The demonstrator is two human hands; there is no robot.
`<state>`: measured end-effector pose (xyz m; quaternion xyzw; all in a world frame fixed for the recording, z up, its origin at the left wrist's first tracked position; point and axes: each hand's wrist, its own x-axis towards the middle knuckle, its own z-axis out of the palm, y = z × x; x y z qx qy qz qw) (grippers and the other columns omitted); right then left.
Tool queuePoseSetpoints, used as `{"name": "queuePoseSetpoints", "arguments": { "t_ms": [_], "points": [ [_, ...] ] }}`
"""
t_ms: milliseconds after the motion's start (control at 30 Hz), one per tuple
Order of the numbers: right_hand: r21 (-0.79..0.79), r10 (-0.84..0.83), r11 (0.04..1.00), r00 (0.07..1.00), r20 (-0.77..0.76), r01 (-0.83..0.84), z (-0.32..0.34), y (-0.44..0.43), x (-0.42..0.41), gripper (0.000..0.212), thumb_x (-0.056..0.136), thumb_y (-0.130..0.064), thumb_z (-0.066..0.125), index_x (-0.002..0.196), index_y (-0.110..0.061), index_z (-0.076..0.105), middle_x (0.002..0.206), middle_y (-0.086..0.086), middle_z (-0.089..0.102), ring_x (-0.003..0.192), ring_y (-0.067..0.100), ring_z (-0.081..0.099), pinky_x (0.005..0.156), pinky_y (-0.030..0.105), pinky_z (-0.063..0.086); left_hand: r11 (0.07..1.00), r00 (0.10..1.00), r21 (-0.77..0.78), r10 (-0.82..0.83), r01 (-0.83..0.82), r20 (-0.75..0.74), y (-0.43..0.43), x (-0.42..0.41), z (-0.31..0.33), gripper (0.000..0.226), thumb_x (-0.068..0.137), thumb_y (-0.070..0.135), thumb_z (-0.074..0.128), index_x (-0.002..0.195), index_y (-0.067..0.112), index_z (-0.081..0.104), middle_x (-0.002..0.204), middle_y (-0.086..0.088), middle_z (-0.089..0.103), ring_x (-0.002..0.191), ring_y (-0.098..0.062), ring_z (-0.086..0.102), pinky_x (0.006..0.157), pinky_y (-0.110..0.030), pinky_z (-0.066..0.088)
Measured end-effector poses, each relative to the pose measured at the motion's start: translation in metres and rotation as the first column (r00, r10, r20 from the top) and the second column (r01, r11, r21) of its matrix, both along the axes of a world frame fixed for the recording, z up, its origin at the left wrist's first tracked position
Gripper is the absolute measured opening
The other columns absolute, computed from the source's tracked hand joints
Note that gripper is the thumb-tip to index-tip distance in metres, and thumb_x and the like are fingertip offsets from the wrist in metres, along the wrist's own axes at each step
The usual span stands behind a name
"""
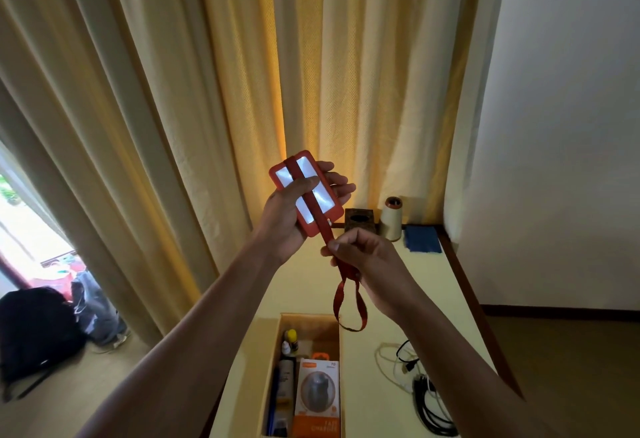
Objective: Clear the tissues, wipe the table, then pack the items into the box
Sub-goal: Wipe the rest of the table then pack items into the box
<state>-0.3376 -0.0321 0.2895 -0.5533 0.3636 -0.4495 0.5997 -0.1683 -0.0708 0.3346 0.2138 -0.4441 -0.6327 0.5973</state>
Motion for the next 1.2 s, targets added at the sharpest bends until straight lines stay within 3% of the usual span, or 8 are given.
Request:
{"name": "queuePoseSetpoints", "arguments": {
  "t_ms": [133,333,533,667,800,1033,1133,1200],
  "points": [
    [-0.037,-0.053,0.998,0.998,0.024,0.054,-0.002,-0.002,-0.003,0.010,0.095,-0.016,0.067,0.098,-0.007,0.069,0.098,0.009,0.076,0.081,0.013,0.066,0.080,0.031,0.050,1.000,1.000,0.006,0.010,-0.010,-0.015,0.000,0.005,0.001,0.033,0.099,0.007,0.051,0.132,0.002,0.057,0.121,-0.023,0.066,0.124,-0.045,0.062,0.106,-0.050,0.052],
    [-0.006,-0.085,0.996,0.996,0.032,0.085,-0.001,-0.004,-0.001,0.028,0.095,-0.014,0.068,0.122,-0.011,0.067,0.090,0.007,0.076,0.077,0.006,0.068,0.075,0.028,0.050,1.000,0.998,0.022,0.004,-0.003,-0.056,0.004,0.000,-0.004,0.027,0.098,0.010,0.054,0.124,0.005,0.060,0.116,-0.020,0.069,0.123,-0.043,0.064,0.106,-0.050,0.051],
    [0.114,-0.058,0.992,0.992,0.113,0.045,-0.006,-0.005,0.001,0.021,0.099,-0.012,0.062,0.114,-0.012,0.076,0.082,0.007,0.067,0.072,0.017,0.051,0.072,0.032,0.043,0.994,0.993,0.093,0.073,-0.065,-0.095,0.012,-0.010,-0.011,0.027,0.106,0.016,0.044,0.130,0.005,0.048,0.137,-0.022,0.064,0.132,-0.037,0.060,0.108,-0.050,0.047],
    [0.195,-0.038,0.981,0.983,0.181,0.002,-0.005,-0.005,0.001,0.024,0.104,-0.007,0.052,0.112,-0.005,0.074,0.077,0.007,0.056,0.058,0.012,0.042,0.059,0.025,0.037,0.980,0.985,0.169,0.128,-0.107,-0.118,0.015,-0.014,-0.020,0.044,0.108,0.019,0.042,0.148,0.002,0.038,0.142,-0.016,0.062,0.133,-0.033,0.060,0.105,-0.050,0.047],
    [0.271,-0.089,0.962,0.973,0.212,0.029,-0.003,-0.005,0.004,0.029,0.102,-0.012,0.056,0.085,-0.015,0.079,0.073,0.005,0.045,0.054,0.011,0.032,0.057,0.026,0.026,0.973,0.979,0.190,0.155,-0.128,-0.133,0.016,-0.017,-0.025,0.046,0.108,0.018,0.042,0.152,0.006,0.037,0.141,-0.014,0.064,0.131,-0.031,0.061,0.104,-0.048,0.049],
    [0.211,-0.243,0.950,0.970,0.029,0.232,-0.007,-0.004,0.008,0.022,0.092,-0.035,0.075,0.095,-0.013,0.079,0.060,-0.004,0.043,0.054,0.010,0.032,0.055,0.026,0.029,0.969,0.983,0.191,0.172,-0.157,-0.068,0.014,-0.019,-0.036,0.050,0.106,0.019,0.047,0.153,0.007,0.036,0.143,-0.011,0.062,0.133,-0.029,0.060,0.104,-0.048,0.050],
    [0.221,-0.299,0.930,0.954,-0.015,0.295,-0.006,-0.005,0.004,0.018,0.090,-0.029,0.077,0.091,-0.011,0.079,0.059,-0.004,0.045,0.053,0.010,0.034,0.054,0.026,0.030,0.955,0.982,0.228,0.185,-0.188,0.035,0.013,-0.008,-0.045,0.078,0.088,0.040,0.075,0.152,0.014,0.039,0.140,-0.011,0.064,0.132,-0.033,0.059,0.108,-0.051,0.050],
    [0.205,-0.327,0.921,0.944,-0.052,0.330,-0.003,-0.008,-0.005,0.018,0.087,-0.027,0.079,0.088,-0.009,0.079,0.059,-0.004,0.047,0.053,0.010,0.035,0.053,0.026,0.031,0.936,0.937,0.195,0.242,-0.294,0.252,0.013,0.005,-0.047,0.108,0.065,0.061,0.087,0.152,0.020,0.039,0.140,-0.013,0.061,0.133,-0.033,0.057,0.112,-0.055,0.045]
  ]
}}
